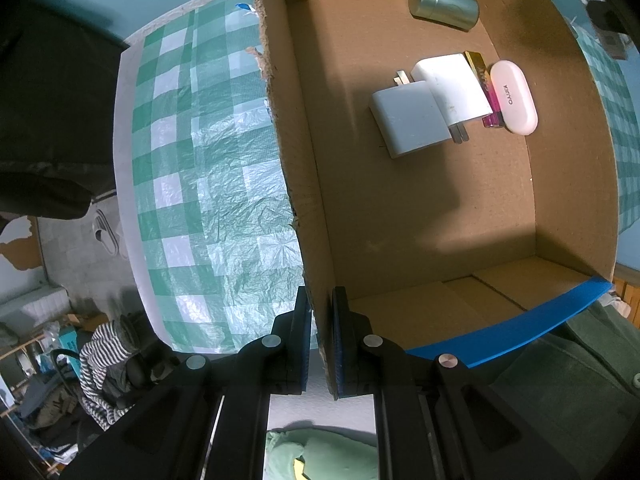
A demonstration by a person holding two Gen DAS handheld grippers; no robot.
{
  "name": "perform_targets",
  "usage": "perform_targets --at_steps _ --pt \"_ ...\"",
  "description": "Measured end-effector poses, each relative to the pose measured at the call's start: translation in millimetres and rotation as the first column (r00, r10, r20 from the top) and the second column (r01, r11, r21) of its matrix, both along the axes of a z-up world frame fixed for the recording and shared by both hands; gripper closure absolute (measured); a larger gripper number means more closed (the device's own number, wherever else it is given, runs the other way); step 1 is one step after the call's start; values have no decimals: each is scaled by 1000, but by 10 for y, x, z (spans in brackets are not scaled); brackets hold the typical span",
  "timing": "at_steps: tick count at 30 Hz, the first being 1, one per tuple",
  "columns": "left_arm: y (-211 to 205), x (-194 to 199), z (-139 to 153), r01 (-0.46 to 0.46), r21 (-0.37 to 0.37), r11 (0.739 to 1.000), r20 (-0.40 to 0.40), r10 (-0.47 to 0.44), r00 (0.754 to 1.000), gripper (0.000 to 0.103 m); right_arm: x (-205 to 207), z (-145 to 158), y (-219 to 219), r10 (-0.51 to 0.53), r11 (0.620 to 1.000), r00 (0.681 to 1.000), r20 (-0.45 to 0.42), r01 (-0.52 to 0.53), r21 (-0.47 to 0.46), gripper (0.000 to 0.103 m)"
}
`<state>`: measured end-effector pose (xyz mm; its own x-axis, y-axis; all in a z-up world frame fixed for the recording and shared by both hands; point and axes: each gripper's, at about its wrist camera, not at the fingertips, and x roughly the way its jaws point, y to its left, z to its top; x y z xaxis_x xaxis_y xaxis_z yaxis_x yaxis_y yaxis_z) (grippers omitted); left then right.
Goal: Organize rigid objects
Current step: 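Carry the octagonal tin into the box and open the right gripper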
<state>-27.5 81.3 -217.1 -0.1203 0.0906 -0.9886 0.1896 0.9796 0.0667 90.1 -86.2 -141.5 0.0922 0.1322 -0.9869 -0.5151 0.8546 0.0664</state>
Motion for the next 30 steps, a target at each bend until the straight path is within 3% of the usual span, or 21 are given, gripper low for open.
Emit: perform_targets --at_steps 15,30 --pt "3 -4 -13 -4 -3 1000 -2 4 1000 93 75 -386 377 61 998 997 -53 -62 -23 37" --pt "7 -8 -29 -2 -2 1000 -4 2 1000 93 56 -649 321 53 997 995 -86 -57 -43 37"
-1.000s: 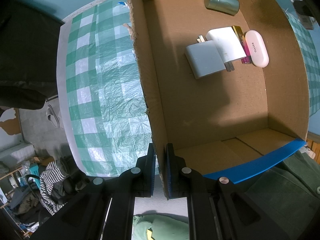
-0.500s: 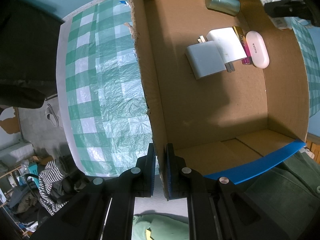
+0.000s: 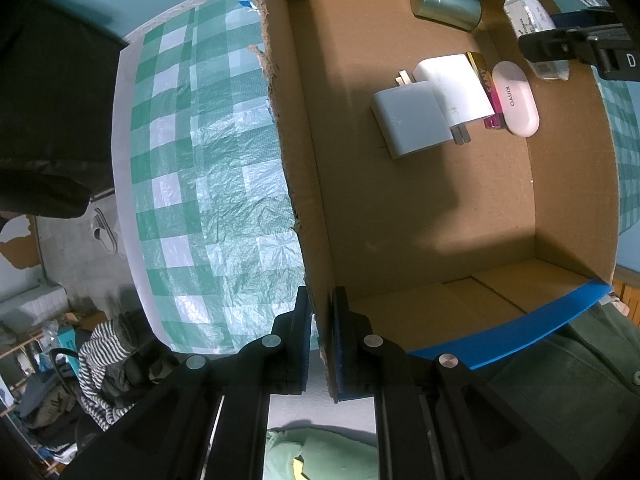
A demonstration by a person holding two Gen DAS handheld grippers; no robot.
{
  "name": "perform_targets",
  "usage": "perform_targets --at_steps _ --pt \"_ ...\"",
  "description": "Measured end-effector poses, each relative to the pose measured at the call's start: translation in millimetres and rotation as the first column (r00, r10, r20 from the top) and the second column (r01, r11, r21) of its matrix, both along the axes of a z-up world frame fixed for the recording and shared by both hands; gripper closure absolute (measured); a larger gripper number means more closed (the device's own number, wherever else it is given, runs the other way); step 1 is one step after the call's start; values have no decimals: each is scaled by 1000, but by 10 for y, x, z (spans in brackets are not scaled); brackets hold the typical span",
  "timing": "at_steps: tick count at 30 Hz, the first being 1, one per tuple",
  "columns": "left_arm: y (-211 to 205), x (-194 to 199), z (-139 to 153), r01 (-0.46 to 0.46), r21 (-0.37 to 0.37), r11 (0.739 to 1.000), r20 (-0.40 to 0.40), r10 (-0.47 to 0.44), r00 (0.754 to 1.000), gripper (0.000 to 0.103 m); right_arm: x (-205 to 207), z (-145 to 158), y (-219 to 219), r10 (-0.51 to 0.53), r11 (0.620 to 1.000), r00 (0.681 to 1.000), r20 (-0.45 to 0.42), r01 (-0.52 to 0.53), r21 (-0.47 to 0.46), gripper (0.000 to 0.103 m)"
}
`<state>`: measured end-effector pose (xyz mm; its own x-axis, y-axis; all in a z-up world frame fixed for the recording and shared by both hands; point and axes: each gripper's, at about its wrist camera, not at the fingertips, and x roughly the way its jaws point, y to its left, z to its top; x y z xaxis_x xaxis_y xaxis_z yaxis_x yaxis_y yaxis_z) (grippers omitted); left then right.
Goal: Organize rigid objects
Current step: 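Carry the octagonal tin into the box and open the right gripper, then move the right gripper back to the dark grey charger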
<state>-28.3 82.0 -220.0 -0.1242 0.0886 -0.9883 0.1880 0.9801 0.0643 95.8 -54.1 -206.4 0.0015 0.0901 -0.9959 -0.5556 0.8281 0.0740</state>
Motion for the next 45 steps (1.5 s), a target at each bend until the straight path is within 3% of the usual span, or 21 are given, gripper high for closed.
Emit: perform_targets --at_steps 25,45 --pt "-32 19 26 6 6 1000 -2 -6 1000 92 28 430 -206 -67 997 996 66 64 54 32" --pt "-37 15 58 9 12 1000 1 -9 1000 92 212 552 -806 -179 983 980 86 175 46 32"
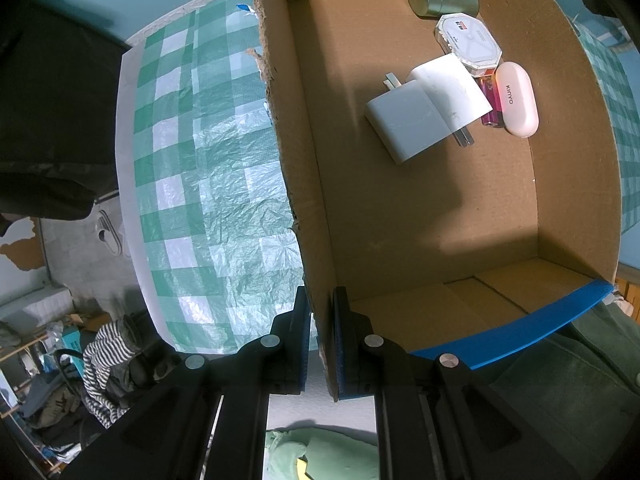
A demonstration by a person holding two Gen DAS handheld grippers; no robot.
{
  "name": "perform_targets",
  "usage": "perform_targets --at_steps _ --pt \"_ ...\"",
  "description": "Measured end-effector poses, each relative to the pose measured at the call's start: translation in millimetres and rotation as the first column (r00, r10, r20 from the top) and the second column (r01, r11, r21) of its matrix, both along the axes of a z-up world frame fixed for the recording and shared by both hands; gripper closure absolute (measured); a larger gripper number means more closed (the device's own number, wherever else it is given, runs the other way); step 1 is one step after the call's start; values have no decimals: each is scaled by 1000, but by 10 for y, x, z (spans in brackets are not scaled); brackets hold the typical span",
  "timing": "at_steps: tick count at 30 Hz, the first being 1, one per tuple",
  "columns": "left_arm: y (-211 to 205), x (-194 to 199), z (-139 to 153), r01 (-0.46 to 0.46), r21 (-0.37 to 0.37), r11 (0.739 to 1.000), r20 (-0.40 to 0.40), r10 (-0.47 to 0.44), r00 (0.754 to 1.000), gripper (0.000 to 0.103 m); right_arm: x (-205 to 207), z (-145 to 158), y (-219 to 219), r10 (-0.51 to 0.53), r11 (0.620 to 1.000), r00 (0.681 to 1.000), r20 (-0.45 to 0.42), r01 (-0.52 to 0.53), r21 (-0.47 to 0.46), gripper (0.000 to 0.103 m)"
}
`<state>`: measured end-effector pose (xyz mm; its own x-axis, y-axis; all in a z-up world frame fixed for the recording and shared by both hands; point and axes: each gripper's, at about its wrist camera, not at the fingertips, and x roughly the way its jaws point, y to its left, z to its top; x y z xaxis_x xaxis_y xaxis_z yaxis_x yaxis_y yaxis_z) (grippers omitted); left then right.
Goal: Organize rigid objects
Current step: 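Move the right gripper back to the dark grey charger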
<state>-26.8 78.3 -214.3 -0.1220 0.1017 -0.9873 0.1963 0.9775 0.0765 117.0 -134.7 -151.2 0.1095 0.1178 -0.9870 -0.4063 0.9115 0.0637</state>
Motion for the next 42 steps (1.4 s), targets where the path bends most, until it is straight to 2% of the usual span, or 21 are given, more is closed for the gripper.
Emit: perform_targets --at_steps 9,15,19,27,38,42 --pt "8 8 -2 0 0 1000 -2 0 1000 92 250 -174 -498 -148 989 988 -46 147 -25 32" --pt "7 11 6 -4 1 1000 -5 4 1000 92 470 -333 -930 -294 955 953 -71 290 -60 32" --pt "5 23 4 -9 4 1000 -6 9 1000 92 603 -431 -1197 -387 922 918 -82 382 -67 32" --pt "11 39 -5 -31 9 999 -7 31 999 92 820 -674 -1569 -562 827 819 -112 556 -82 32" --pt "32 43 -26 -54 17 998 -17 54 998 92 970 -1058 -1813 -685 729 715 -138 671 -138 32" --pt "19 42 -31 -52 22 998 -19 52 998 92 992 -1141 -1808 -696 718 698 -168 681 -145 33"
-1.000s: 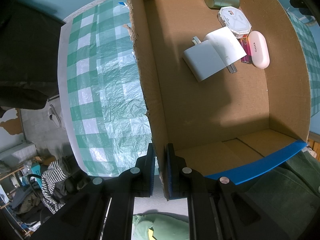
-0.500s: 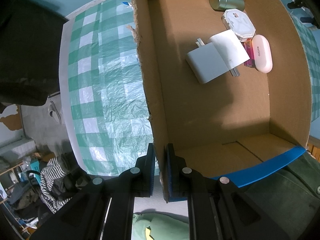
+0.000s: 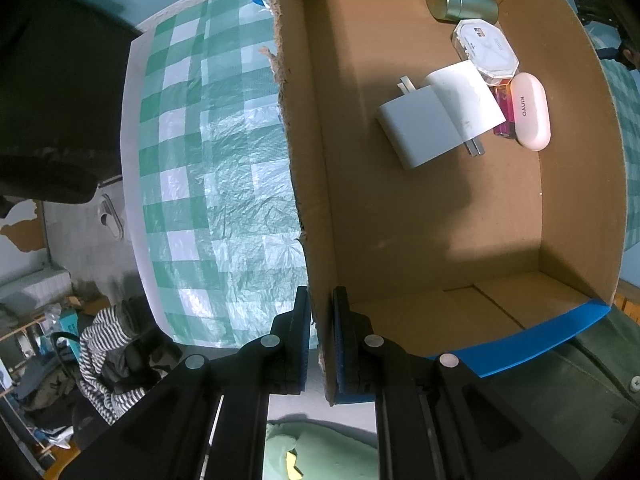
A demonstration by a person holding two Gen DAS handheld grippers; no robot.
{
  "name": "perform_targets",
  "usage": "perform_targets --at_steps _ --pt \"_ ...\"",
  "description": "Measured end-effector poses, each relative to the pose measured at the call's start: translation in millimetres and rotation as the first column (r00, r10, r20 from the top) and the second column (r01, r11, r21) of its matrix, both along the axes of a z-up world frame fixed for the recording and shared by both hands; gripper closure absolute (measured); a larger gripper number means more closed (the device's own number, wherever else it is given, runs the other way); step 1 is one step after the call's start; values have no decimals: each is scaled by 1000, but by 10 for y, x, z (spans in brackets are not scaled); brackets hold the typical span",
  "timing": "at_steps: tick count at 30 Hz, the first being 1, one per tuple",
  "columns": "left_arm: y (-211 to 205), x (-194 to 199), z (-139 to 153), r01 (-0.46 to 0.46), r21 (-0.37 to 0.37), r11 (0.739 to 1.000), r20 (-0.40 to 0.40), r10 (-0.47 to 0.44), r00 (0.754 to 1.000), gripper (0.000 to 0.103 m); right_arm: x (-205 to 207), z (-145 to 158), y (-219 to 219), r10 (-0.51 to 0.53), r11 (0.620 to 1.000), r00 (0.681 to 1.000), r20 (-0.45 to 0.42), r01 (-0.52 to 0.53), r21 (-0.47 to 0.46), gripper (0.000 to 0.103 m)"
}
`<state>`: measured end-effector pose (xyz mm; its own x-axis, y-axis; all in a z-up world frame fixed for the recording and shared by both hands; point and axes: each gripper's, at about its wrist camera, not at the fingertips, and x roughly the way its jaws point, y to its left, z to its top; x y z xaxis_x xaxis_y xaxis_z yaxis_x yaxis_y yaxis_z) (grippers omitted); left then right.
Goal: Organize rigid objects
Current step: 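Move the right gripper back to the dark grey charger, then grasp the dark grey charger with the right gripper and lift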
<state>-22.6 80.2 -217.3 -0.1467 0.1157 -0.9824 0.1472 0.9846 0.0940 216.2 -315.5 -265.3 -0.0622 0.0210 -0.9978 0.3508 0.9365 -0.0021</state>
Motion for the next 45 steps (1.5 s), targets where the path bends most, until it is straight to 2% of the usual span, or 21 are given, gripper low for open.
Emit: perform_targets --at_steps 5,12,22,29,39,45 --pt "0 0 -3 -2 -5 1000 -1 2 1000 92 -1 7 73 62 998 998 10 -62 -18 48" --pt "-3 1 -11 7 -9 1000 -4 -7 1000 92 -37 16 151 171 985 985 12 -171 16 57" --pt "-22 8 -23 19 -8 1000 -3 -19 1000 92 -263 -40 408 348 937 938 -1 -347 45 60" --pt "-37 4 -16 25 -5 1000 0 -25 1000 92 -363 -145 379 321 946 947 11 -321 53 60" --pt "-22 16 -13 22 -10 1000 2 -22 1000 92 -480 -109 428 393 919 919 43 -393 11 63" --pt "-28 14 -11 26 -7 1000 5 -26 1000 92 -578 -92 412 389 921 920 39 -390 23 63"
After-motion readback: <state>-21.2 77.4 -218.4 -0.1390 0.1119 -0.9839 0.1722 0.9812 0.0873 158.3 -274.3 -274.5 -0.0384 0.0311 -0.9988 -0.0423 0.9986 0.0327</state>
